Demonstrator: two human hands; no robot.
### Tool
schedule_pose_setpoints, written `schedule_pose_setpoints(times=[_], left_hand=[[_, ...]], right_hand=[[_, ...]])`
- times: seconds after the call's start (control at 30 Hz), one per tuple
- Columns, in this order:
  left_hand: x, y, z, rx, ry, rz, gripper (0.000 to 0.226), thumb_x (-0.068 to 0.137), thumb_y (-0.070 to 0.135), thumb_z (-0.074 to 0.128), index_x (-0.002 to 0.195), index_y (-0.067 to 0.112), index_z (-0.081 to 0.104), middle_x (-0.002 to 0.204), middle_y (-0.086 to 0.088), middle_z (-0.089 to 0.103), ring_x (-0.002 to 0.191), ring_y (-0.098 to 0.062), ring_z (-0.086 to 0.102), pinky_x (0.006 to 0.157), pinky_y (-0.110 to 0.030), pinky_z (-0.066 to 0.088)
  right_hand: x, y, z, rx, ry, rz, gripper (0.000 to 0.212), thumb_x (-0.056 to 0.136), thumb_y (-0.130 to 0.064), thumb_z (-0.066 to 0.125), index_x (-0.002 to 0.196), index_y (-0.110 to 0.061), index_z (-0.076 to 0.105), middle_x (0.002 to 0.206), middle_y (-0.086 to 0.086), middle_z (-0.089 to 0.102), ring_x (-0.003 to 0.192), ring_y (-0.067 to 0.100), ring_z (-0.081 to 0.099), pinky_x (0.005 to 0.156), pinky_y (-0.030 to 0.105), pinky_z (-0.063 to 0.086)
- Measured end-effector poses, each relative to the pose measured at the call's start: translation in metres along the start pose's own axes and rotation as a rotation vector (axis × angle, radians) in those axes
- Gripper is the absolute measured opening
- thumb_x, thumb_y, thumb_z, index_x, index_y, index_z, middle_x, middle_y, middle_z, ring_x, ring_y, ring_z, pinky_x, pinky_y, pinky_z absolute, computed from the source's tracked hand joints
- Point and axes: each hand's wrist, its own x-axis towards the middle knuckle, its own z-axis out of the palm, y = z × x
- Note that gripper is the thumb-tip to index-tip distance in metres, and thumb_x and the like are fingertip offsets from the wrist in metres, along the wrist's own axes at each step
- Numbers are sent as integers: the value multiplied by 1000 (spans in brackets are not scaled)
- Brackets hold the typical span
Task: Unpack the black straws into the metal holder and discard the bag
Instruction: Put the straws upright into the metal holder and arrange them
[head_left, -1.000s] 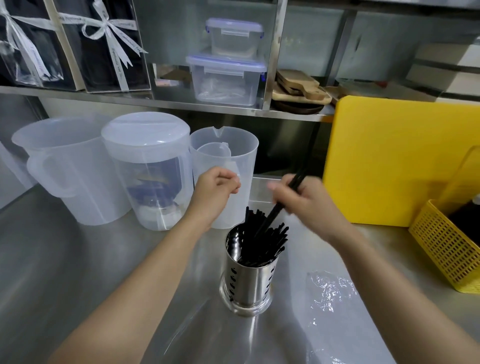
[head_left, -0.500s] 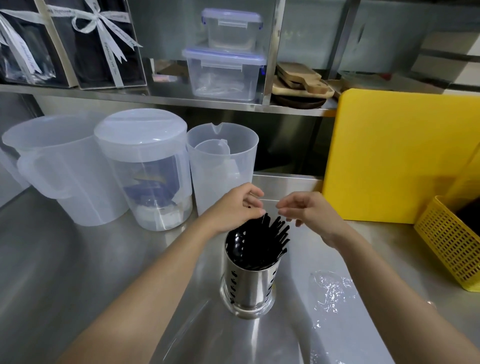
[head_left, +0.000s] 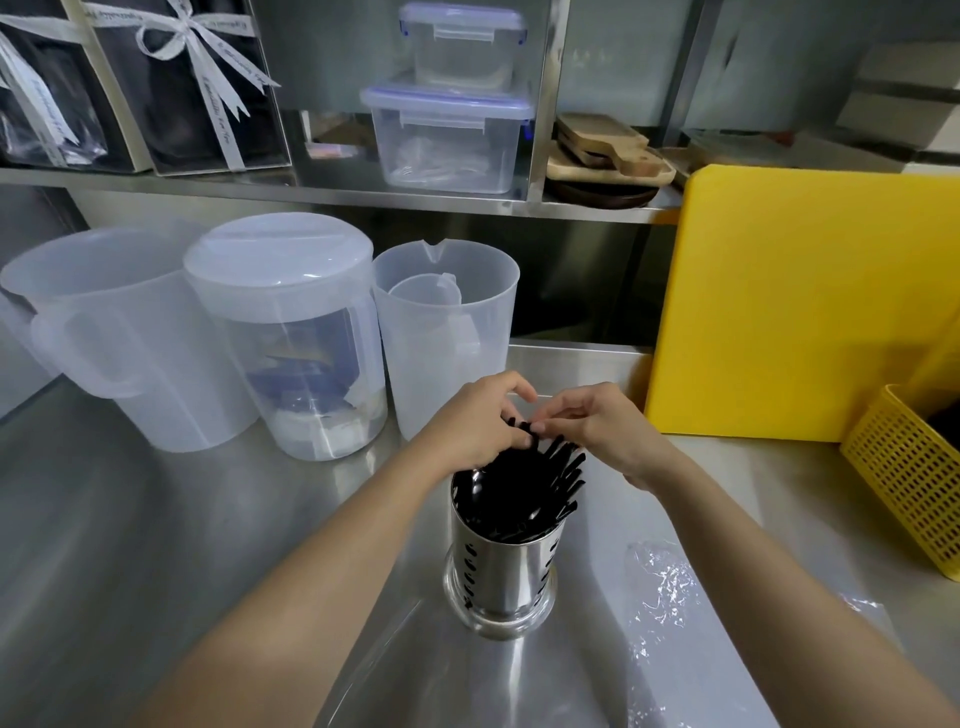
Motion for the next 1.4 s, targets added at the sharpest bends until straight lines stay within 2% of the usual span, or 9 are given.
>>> schedule_pose_setpoints(times=[0.1,0.27,0.4,0.67,0.9,1.07,1.2,1.3,1.4], left_hand=[[-1,1,0,8,6,5,39,78,13,69,111,26,54,78,7,62,65,-7,54,56,-19,38],[-2,5,-4,-28,34,38,31,76,14,71,99,27,57,74,9,65,69,-7,57,62,-20,39],[-4,12,-9,-65,83,70,26,76,15,72,94,27,58,71,11,66,67,-5,59,63,-20,40],[-10,27,-29,-165,187,138,21,76,13,73,91,24,62,75,8,62,75,-13,63,77,-31,54],[-20,50,-55,-382,366,264,22,78,6,69,80,27,65,80,0,64,76,-17,67,68,-29,60],[-30,55,-65,-555,559,292,18,79,3,67,81,21,65,79,2,65,72,-8,69,62,-20,57],[-34,54,-72,-725,657,247,17,80,4,67,88,18,63,87,-4,69,82,-19,71,67,-26,59],[-37,52,-74,-841,548,206,18,81,5,66,95,16,61,95,-9,69,87,-21,71,71,-31,59],[-39,51,-73,-876,430,205,11,83,6,63,89,15,64,92,-8,71,87,-20,71,70,-32,59]], right_hand=[[0,0,2,-9,4,-13,9,82,-5,64,82,-9,72,77,4,69,66,5,64,64,11,51],[0,-5,-2,3,1,-42,9,82,-8,65,79,-14,70,75,2,68,64,5,61,64,17,50],[-3,-8,-6,129,35,-76,7,81,-3,66,83,-9,68,73,0,67,62,-2,61,59,9,46],[-9,-9,-13,169,-19,-44,13,80,-8,67,90,-17,68,86,1,71,79,6,66,75,17,51],[-12,-31,-10,73,-28,-114,13,82,-20,66,83,-32,69,85,-12,70,83,5,63,84,27,47],[-15,-42,-8,16,-37,-148,9,87,-20,61,88,-24,68,91,1,69,89,17,63,86,30,48],[-18,-50,-9,29,-17,-165,9,90,-17,55,89,-14,63,83,3,69,76,12,65,71,17,49],[-20,-58,-11,35,21,-181,10,91,-14,52,90,-11,62,76,0,68,61,9,63,61,22,49],[-24,-64,-12,14,28,-206,11,91,-12,52,91,-9,62,72,0,66,54,6,59,52,19,46]])
